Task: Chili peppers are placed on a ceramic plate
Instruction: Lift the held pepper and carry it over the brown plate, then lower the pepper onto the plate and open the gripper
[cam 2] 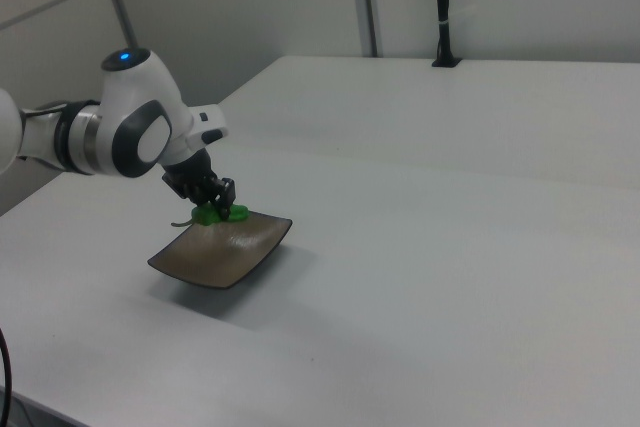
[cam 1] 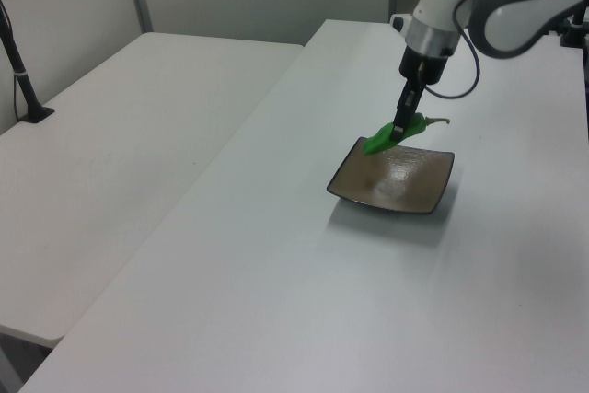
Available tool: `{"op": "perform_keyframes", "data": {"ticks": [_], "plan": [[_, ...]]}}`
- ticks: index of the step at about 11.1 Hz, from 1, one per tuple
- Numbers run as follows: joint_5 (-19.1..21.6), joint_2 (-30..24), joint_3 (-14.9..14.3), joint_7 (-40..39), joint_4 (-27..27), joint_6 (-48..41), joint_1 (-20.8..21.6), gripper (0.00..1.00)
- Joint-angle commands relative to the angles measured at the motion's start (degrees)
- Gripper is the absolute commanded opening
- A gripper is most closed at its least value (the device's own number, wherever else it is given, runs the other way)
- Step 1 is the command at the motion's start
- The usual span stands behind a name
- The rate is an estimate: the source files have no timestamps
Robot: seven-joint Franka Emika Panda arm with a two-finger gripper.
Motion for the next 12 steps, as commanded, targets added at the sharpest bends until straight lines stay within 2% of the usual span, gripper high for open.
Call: {"op": "perform_keyframes", "data": {"ticks": [1,5,10,12], "plan": [[0.46,-3.76,1.54,4.89,-9.12,13.15,0.83,0.01],[0.38,-2.80,2.60,5.86,-13.18,24.42,0.75,0.01],[-1.20,0.28,2.60,5.86,-13.18,27.07,0.66,0.02],[-1.38,0.98,2.60,5.86,-13.09,27.07,0.57,0.10]]}}
